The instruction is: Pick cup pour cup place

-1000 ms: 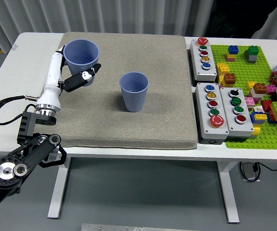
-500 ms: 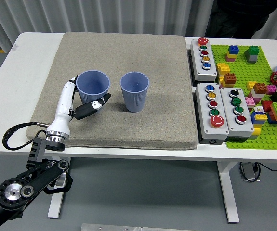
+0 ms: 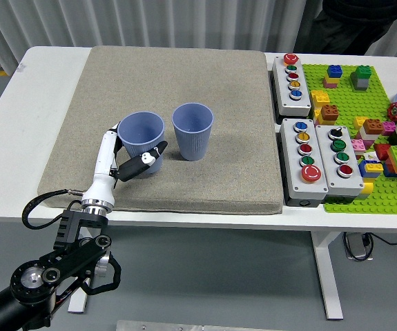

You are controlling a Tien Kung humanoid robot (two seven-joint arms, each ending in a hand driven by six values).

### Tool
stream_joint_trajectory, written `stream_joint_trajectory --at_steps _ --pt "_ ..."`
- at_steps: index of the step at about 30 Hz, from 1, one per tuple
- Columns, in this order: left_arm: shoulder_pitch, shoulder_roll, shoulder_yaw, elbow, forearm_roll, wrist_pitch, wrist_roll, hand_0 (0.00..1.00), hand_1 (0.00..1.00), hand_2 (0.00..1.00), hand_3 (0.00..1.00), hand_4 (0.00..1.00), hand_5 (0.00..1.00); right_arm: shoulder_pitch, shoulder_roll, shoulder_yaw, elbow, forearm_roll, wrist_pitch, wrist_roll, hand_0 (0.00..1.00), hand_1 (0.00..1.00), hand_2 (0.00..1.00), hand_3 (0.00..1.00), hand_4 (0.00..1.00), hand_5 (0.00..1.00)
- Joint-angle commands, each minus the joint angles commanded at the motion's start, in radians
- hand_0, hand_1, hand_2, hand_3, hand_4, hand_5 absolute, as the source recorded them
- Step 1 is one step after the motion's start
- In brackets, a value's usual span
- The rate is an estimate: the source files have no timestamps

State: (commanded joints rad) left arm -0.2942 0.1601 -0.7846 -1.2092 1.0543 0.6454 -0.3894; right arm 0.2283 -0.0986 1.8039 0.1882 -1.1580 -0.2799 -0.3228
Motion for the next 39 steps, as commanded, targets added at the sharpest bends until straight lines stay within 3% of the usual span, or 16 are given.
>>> stream_joint_trajectory --at_steps 9,18,39 --pt "-0.014 -0.012 0.014 0.016 -0.024 0.0 -0.03 0.547 0.546 0.552 0.537 0.786 0.261 0.004 -0.001 -0.001 0.0 0.002 0.0 0.001 0.685 0.633 0.585 0.565 0.002 0.107" --pt "-0.03 -0.039 0.042 0.072 0.007 -0.01 -0.089 0.562 0.559 0.569 0.537 0.811 0.265 0.005 0.001 -0.001 0.0 0.003 0.0 -0.001 0.685 0.633 0.586 0.565 0.002 0.106" --pt "-0.036 -0.052 0.06 0.142 0.015 -0.045 -0.112 0.581 0.577 0.591 0.536 0.845 0.295 -0.002 0.004 0.0 0.001 -0.006 -0.001 -0.003 0.685 0.633 0.585 0.566 0.002 0.112"
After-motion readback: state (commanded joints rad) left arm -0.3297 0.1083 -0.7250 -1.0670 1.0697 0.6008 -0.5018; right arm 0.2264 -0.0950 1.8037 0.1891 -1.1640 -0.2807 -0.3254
